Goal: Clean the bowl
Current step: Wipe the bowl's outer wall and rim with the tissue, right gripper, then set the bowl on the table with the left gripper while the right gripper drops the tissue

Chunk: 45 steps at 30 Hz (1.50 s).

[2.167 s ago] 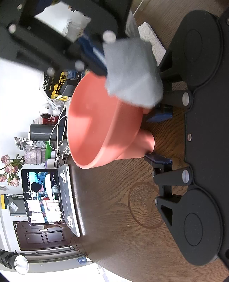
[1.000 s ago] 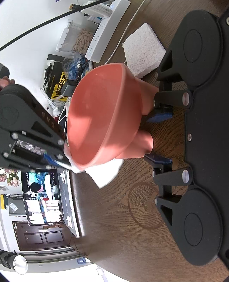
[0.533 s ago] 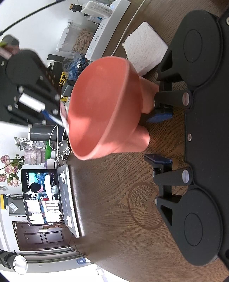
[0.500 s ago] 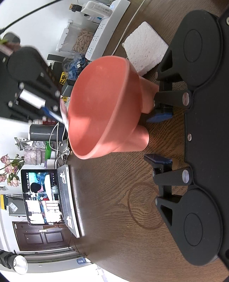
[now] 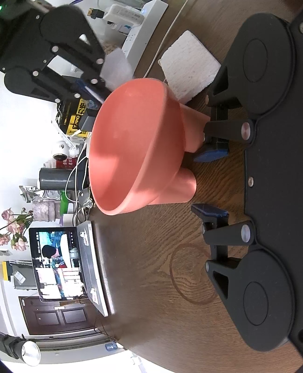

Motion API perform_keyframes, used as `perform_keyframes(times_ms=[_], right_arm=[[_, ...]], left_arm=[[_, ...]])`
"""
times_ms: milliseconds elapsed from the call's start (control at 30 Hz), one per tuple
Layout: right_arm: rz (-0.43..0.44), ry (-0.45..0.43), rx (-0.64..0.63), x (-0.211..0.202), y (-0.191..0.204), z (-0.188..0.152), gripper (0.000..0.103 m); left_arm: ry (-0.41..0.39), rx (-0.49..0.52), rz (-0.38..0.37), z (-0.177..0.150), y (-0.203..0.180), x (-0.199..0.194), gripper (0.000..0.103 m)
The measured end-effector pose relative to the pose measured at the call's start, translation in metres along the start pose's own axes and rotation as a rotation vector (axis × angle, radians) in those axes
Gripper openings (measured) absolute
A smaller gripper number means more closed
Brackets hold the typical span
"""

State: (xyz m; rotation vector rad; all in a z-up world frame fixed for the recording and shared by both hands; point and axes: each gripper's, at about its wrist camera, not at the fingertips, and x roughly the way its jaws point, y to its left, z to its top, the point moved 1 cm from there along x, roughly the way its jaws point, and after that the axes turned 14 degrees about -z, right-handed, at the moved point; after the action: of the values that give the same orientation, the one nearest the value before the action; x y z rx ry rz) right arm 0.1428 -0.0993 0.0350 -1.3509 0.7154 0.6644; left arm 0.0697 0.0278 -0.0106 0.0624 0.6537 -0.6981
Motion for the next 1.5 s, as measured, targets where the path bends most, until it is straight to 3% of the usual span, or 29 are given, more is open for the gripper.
perform_keyframes(times_ms=[167, 233, 333, 533, 667, 700, 800, 1100, 1200, 1367, 1400, 1433, 1467, 1500], right_arm=[[0.003, -0.035, 0.02, 0.0, 0.009, 0.011, 0.003], [0.005, -0.05, 0.037, 0.0, 0.009, 0.014, 0.003], [0.01, -0.077, 0.047, 0.0, 0.01, 0.021, 0.004], [0.03, -0.151, 0.043, -0.004, 0.016, 0.043, 0.004], [0.034, -0.188, 0.024, -0.008, 0.021, 0.055, 0.004], [0.036, -0.197, 0.026, -0.009, 0.022, 0.058, 0.004], [0.044, -0.215, 0.028, -0.011, 0.026, 0.062, 0.004], [0.043, -0.222, 0.155, -0.013, 0.021, 0.048, 0.003], [0.003, -0.192, 0.21, -0.01, 0.016, 0.033, 0.004], [-0.135, -0.186, 0.335, 0.002, 0.001, 0.022, 0.004], [-0.149, -0.177, 0.343, 0.004, 0.001, 0.021, 0.015], [-0.163, -0.168, 0.352, 0.006, 0.001, 0.021, 0.033], [-0.138, -0.15, 0.355, 0.008, 0.004, 0.018, 0.041], [-0.136, -0.144, 0.354, 0.006, 0.009, 0.014, 0.057]], left_arm=[[0.023, -0.03, 0.012, -0.011, 0.001, -0.023, 0.044], [0.032, -0.003, -0.009, -0.016, -0.002, -0.036, 0.054], [0.033, 0.044, -0.033, -0.017, -0.011, -0.048, 0.062], [0.061, 0.026, -0.017, -0.012, -0.017, -0.03, 0.066], [0.085, 0.021, 0.04, -0.012, -0.011, -0.021, 0.067], [0.081, 0.012, 0.045, -0.012, -0.008, -0.022, 0.065], [0.063, -0.02, 0.075, -0.012, 0.004, -0.029, 0.037], [0.077, -0.037, 0.049, -0.012, 0.011, -0.039, 0.037], [0.083, -0.042, 0.049, -0.009, 0.012, -0.037, 0.037], [0.093, -0.059, 0.059, -0.002, 0.013, -0.028, 0.037], [0.097, -0.062, 0.064, -0.001, 0.012, -0.028, 0.037], [0.102, -0.066, 0.072, -0.001, 0.011, -0.027, 0.038], [0.109, -0.075, 0.087, -0.001, 0.01, -0.027, 0.039], [0.12, -0.094, 0.103, 0.0, 0.01, -0.028, 0.045]])
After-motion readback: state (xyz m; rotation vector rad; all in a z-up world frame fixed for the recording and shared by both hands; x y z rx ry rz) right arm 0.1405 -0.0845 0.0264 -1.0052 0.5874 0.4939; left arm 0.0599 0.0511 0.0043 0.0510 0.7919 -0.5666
